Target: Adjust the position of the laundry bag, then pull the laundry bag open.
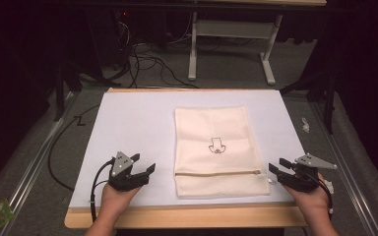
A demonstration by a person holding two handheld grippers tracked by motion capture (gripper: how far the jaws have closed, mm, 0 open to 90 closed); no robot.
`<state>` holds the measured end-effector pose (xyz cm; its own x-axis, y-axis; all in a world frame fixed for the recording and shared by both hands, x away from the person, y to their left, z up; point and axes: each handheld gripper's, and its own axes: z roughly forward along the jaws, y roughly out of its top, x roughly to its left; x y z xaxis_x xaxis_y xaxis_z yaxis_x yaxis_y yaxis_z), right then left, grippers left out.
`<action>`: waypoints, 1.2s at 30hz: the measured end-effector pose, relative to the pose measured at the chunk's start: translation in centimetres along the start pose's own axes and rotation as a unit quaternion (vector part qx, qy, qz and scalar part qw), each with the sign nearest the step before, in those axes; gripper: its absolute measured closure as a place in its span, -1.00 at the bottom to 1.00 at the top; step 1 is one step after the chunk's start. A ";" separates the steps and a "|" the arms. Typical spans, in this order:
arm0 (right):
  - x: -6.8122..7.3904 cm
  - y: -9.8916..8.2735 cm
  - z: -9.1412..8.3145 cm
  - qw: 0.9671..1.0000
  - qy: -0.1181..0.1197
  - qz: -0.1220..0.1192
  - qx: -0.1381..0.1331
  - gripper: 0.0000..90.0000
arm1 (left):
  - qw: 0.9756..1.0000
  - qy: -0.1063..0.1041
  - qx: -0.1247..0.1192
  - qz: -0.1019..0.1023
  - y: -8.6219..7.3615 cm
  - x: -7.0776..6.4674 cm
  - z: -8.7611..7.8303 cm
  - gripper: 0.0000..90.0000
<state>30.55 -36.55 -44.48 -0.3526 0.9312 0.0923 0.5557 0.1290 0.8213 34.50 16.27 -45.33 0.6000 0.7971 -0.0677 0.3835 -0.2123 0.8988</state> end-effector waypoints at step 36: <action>1.4 -1.4 2.7 0.998 0.015 -0.023 0.063 0.51 | 0.998 -0.015 0.037 0.044 0.5 -1.7 0.5 -0.31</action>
<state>31.37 -34.52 -47.02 -0.4011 0.9131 0.0734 0.6281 0.2159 0.7476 34.03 14.51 -44.99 0.6545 0.7560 -0.0038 0.3789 -0.3236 0.8670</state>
